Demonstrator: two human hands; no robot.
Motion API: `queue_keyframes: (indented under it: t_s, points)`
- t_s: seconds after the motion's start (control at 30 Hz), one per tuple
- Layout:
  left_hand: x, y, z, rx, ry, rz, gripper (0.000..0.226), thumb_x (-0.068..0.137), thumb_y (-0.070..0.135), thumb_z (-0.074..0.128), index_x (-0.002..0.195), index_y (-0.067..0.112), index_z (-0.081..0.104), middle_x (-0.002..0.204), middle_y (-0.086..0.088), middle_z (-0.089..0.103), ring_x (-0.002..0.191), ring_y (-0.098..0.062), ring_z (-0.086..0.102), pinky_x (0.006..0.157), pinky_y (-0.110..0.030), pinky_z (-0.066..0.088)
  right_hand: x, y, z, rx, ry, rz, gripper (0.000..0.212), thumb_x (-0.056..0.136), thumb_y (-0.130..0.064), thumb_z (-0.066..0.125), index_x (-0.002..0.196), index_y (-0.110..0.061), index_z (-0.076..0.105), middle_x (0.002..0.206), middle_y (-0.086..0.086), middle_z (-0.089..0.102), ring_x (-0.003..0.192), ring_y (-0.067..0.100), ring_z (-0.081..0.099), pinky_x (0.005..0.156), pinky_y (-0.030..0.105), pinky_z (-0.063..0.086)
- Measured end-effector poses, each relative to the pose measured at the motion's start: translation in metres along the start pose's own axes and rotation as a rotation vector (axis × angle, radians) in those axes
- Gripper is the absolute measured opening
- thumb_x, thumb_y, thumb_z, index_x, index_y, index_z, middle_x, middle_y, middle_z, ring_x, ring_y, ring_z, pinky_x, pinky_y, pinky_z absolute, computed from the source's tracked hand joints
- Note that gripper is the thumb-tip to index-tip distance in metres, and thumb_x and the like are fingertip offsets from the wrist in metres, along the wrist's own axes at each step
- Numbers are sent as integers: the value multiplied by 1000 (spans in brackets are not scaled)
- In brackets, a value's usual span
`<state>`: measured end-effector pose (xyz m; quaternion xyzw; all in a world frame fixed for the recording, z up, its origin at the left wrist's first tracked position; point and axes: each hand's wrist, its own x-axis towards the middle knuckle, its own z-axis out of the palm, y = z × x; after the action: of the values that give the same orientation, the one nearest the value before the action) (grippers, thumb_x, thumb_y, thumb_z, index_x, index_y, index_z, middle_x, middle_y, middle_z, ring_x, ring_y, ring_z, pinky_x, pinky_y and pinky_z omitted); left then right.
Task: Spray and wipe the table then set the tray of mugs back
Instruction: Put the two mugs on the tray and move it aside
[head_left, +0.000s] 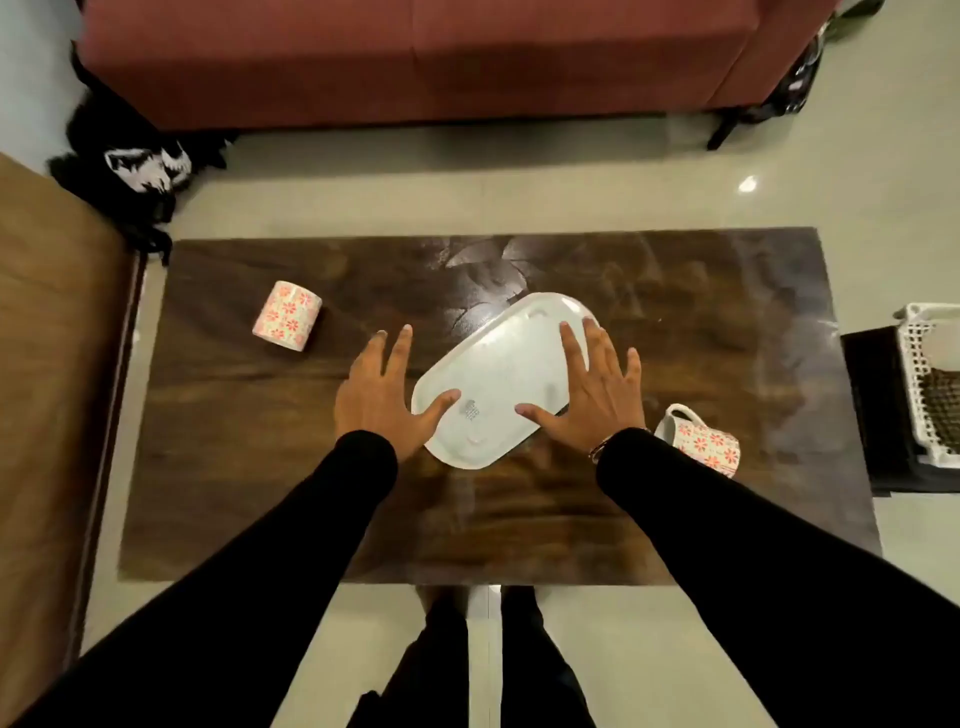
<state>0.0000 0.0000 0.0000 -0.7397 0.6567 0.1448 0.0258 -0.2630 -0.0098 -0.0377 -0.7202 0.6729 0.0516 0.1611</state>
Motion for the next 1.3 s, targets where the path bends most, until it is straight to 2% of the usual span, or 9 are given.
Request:
queue_keyframes:
  t_s: [0.17,0.3,0.43,0.6,0.73,0.8,1.0,1.17,1.3]
  points:
    - [-8,-16,78,-202,-193,-210,97,71,87,58,149,34,35,141,-6,49,127,-29,52,99,-47,51,23,29,55,62,-118,155,114,82,-91,46,166,-27,2,175,13,10,158,38,22,124,63,20]
    - [-6,-23,124,-377,-288,-486,85,70,80,66,131,23,55,109,3,68,102,-21,65,89,-42,58,54,47,78,296,-135,281,90,87,-63,72,154,-15,36,155,17,41,137,39,50,110,52,46]
    - [2,-19,146,-555,-236,-656,58,76,64,76,106,16,65,86,5,68,89,-19,69,79,-33,56,88,61,82,454,-19,419,78,83,-50,81,143,-10,50,143,15,48,126,39,57,107,47,49]
    - [15,-19,156,-709,-241,-737,36,81,40,84,95,15,62,79,7,61,82,-19,64,73,-28,48,131,54,81,445,-173,500,112,74,-70,80,159,-16,32,157,11,39,142,39,41,116,51,41]
    - [19,-27,163,-791,-236,-763,32,81,34,84,98,19,62,89,3,67,88,-23,70,83,-40,62,150,53,78,460,-232,592,129,51,-105,52,144,-16,52,145,14,54,129,41,56,107,48,49]
    - [20,-29,160,-816,-141,-775,27,87,42,75,99,22,60,99,1,69,93,-24,69,86,-46,61,153,49,77,604,-209,658,131,47,-107,41,137,-13,58,140,14,59,122,40,60,101,47,52]
    - [33,-25,118,-1043,226,-841,75,86,78,30,106,15,66,106,-10,72,98,-25,67,90,-42,56,121,22,67,1008,197,758,68,84,-85,47,104,-21,58,123,9,62,106,27,61,102,42,49]
    - [36,-35,94,-1649,406,-891,21,100,29,60,90,16,73,103,-4,74,105,-17,71,88,-36,60,81,24,72,1466,316,781,39,97,-57,56,87,-21,67,85,-2,67,88,15,64,90,34,51]
    - [37,-55,98,-1803,300,-857,19,92,3,59,104,-1,72,89,-11,69,71,-14,65,52,-17,52,42,32,94,1833,152,852,13,99,-10,59,90,-15,66,81,1,72,75,15,69,80,33,60]
